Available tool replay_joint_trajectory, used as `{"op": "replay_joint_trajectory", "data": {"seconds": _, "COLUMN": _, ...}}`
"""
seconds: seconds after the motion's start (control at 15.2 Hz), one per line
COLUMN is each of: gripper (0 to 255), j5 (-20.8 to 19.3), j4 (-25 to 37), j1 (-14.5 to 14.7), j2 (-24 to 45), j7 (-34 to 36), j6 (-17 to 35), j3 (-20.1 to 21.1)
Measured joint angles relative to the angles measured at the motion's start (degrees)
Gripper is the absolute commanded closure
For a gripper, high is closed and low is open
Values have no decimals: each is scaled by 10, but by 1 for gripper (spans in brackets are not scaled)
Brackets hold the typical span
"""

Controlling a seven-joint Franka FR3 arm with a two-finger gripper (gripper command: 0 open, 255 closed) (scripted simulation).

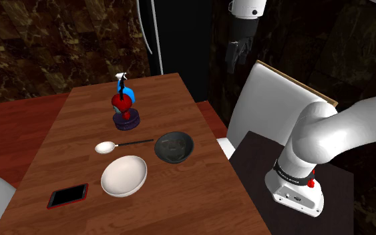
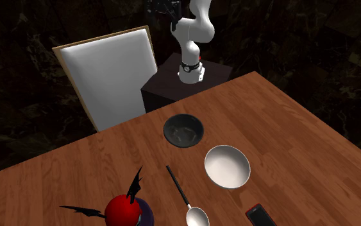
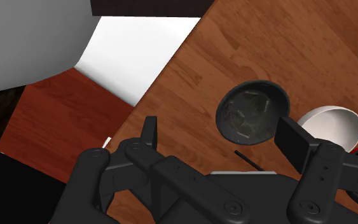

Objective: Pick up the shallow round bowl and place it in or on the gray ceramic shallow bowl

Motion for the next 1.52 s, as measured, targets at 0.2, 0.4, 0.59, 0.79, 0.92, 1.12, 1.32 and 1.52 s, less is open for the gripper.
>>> {"op": "replay_joint_trajectory", "data": {"seconds": 0.2, "gripper": 0, "j5": 7, "j4": -9, "j1": 4, "j2": 14, "j7": 10, "j6": 20, "j3": 9}}
{"op": "replay_joint_trajectory", "data": {"seconds": 0.4, "gripper": 0, "j5": 21, "j4": -20, "j1": 11, "j2": 45, "j7": 29, "j6": 56, "j3": 27}}
{"op": "replay_joint_trajectory", "data": {"seconds": 0.59, "gripper": 0, "j5": 33, "j4": -21, "j1": 19, "j2": 90, "j7": 47, "j6": 95, "j3": 44}}
{"op": "replay_joint_trajectory", "data": {"seconds": 0.79, "gripper": 0, "j5": 44, "j4": -25, "j1": 26, "j2": 131, "j7": 65, "j6": 135, "j3": 62}}
{"op": "replay_joint_trajectory", "data": {"seconds": 0.92, "gripper": 0, "j5": 53, "j4": -29, "j1": 33, "j2": 163, "j7": 83, "j6": 168, "j3": 79}}
{"op": "replay_joint_trajectory", "data": {"seconds": 1.12, "gripper": 0, "j5": 58, "j4": -15, "j1": 38, "j2": 220, "j7": 98, "j6": 206, "j3": 94}}
{"op": "replay_joint_trajectory", "data": {"seconds": 1.32, "gripper": 0, "j5": 61, "j4": -5, "j1": 43, "j2": 276, "j7": 116, "j6": 247, "j3": 110}}
{"op": "replay_joint_trajectory", "data": {"seconds": 1.52, "gripper": 0, "j5": 60, "j4": 18, "j1": 50, "j2": 338, "j7": 138, "j6": 281, "j3": 128}}
